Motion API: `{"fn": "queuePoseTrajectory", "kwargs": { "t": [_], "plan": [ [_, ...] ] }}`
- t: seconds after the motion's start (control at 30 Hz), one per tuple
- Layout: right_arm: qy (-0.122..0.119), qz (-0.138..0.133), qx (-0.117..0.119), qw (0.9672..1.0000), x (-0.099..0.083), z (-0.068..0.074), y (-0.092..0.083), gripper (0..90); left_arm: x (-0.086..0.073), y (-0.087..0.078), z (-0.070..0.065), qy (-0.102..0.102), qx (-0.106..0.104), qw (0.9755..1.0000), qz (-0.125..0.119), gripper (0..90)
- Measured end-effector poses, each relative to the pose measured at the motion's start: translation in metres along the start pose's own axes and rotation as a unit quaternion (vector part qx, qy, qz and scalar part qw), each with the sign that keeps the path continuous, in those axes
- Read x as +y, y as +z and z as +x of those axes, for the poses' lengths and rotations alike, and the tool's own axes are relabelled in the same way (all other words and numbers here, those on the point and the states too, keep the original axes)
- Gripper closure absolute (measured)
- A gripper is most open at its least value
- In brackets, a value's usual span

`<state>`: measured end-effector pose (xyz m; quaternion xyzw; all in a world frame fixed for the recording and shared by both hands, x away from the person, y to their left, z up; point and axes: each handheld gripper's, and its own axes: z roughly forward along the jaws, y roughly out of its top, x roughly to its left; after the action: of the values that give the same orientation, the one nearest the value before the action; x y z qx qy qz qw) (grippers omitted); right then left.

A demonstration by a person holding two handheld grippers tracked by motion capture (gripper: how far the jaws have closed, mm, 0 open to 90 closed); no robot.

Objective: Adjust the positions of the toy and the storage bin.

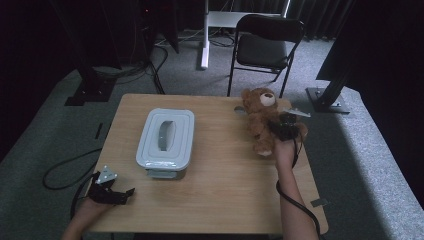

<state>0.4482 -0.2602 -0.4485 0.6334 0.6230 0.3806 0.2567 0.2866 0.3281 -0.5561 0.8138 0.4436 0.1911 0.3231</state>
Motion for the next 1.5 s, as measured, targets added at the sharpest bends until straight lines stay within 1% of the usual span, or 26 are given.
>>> {"fn": "queuePoseTrajectory", "kwargs": {
  "t": [0.13, 0.17, 0.23, 0.27, 0.37, 0.4, 0.43, 0.5, 0.63, 0.67, 0.73, 0.8, 0.83, 0.9, 0.97, 1.0, 1.07, 1.1, 1.17, 1.27, 1.3, 1.37, 1.4, 1.43, 1.47, 1.5],
  "plan": [
    [0.033, -0.004, -0.034, 0.9989, 0.008, -0.003, 0.015, 65.3, 0.0, 0.0, 0.0, 0.0, -0.001, 1.0, 0.0, 1.3],
    [0.036, -0.006, -0.035, 0.9987, 0.009, -0.003, 0.018, 65.1, 0.0, 0.0, 0.0, 0.001, -0.001, 1.0, 0.0, 1.3],
    [0.057, -0.007, -0.041, 0.9975, 0.011, -0.006, 0.028, 64.7, 0.0, 0.0, 0.0, 0.001, -0.001, 1.0, 0.0, 1.3],
    [0.071, -0.007, -0.051, 0.9962, 0.012, -0.007, 0.036, 64.7, 0.0, 0.0, 0.0, 0.001, -0.001, 1.0, 0.0, 1.3],
    [0.075, 0.009, -0.08, 0.994, 0.009, -0.007, 0.052, 63.0, 0.0, 0.0, 0.0, 0.0, 0.0, 1.0, 0.0, 1.3],
    [0.077, 0.031, -0.079, 0.9934, 0.005, -0.008, 0.062, 61.2, 0.001, 0.0, 0.0, 0.0, 0.0, 1.0, 0.001, 1.2],
    [0.079, 0.04, -0.073, 0.9934, 0.002, -0.009, 0.067, 59.6, 0.001, 0.001, 0.0, -0.001, 0.001, 1.0, 0.001, 1.2],
    [0.083, 0.028, -0.075, 0.9933, -0.001, -0.01, 0.066, 58.0, 0.001, 0.001, 0.0, -0.001, 0.001, 1.0, 0.001, 1.2],
    [0.08, 0.03, -0.06, 0.9946, -0.002, -0.014, 0.063, 47.8, 0.002, 0.002, -0.001, -0.004, 0.003, 1.0, 0.001, 1.2],
    [0.075, 0.033, -0.051, 0.9953, -0.001, -0.015, 0.063, 41.6, 0.002, 0.002, -0.001, -0.007, 0.005, 1.0, 0.0, 1.2],
    [0.065, 0.038, -0.051, 0.9959, 0.001, -0.014, 0.061, 33.1, 0.003, 0.002, -0.002, -0.003, 0.003, 1.0, 0.001, 1.2],
    [0.058, 0.04, -0.055, 0.996, 0.003, -0.014, 0.058, 28.5, 0.003, 0.002, -0.002, 0.001, -0.006, 1.0, 0.0, 1.1],
    [0.055, 0.039, -0.056, 0.9962, 0.004, -0.013, 0.056, 27.7, 0.003, 0.002, -0.002, 0.001, -0.01, 0.9999, -0.001, 1.1],
    [0.051, 0.034, -0.051, 0.9968, 0.005, -0.012, 0.051, 27.1, 0.005, 0.003, -0.001, 0.0, 0.0, 1.0, 0.005, 1.1],
    [0.043, 0.025, -0.045, 0.9978, 0.005, -0.01, 0.047, 20.9, 0.006, 0.004, 0.0, 0.0, 0.0, 1.0, 0.008, 1.1],
    [0.037, 0.025, -0.034, 0.9984, 0.004, -0.009, 0.045, 19.1, 0.007, 0.004, 0.0, 0.002, 0.006, 0.9999, 0.008, 1.1],
    [0.039, 0.017, -0.03, 0.9986, 0.004, -0.006, 0.04, 18.4, 0.011, 0.006, 0.001, 0.004, 0.018, 0.9998, 0.007, 1.1],
    [0.037, 0.011, -0.025, 0.9989, 0.004, -0.004, 0.038, 18.3, 0.013, 0.006, 0.002, 0.0, 0.017, 0.9998, 0.004, 1.2],
    [0.038, -0.002, -0.01, 0.9992, 0.005, 0.0, 0.031, 17.4, 0.019, 0.007, 0.005, -0.007, 0.011, 0.9999, 0.005, 1.2],
    [0.009, -0.014, 0.003, 0.9999, 0.007, 0.011, 0.022, 14.3, 0.025, 0.01, 0.008, -0.018, 0.002, 0.9998, 0.004, 1.2],
    [0.007, -0.016, 0.008, 0.9998, 0.008, 0.015, 0.021, 14.2, 0.028, 0.012, 0.01, -0.022, 0.002, 0.9997, 0.004, 1.2],
    [-0.007, -0.021, 0.024, 0.9995, 0.007, 0.025, 0.017, 13.2, 0.032, 0.014, 0.013, -0.028, -0.001, 0.9996, 0.004, 1.2],
    [-0.012, -0.022, 0.04, 0.9989, 0.006, 0.032, 0.016, 13.1, 0.034, 0.015, 0.013, -0.031, -0.005, 0.9995, 0.005, 1.2],
    [-0.016, -0.022, 0.049, 0.9984, 0.005, 0.037, 0.016, 13.2, 0.037, 0.016, 0.014, -0.032, -0.012, 0.9994, 0.008, 1.2],
    [-0.024, -0.02, 0.06, 0.9977, 0.004, 0.044, 0.016, 13.2, 0.039, 0.018, 0.015, -0.03, -0.014, 0.9994, 0.012, 1.2],
    [-0.033, -0.021, 0.062, 0.9973, 0.002, 0.051, 0.017, 13.2, 0.042, 0.019, 0.016, -0.027, -0.014, 0.9994, 0.013, 1.2]
  ]
}}
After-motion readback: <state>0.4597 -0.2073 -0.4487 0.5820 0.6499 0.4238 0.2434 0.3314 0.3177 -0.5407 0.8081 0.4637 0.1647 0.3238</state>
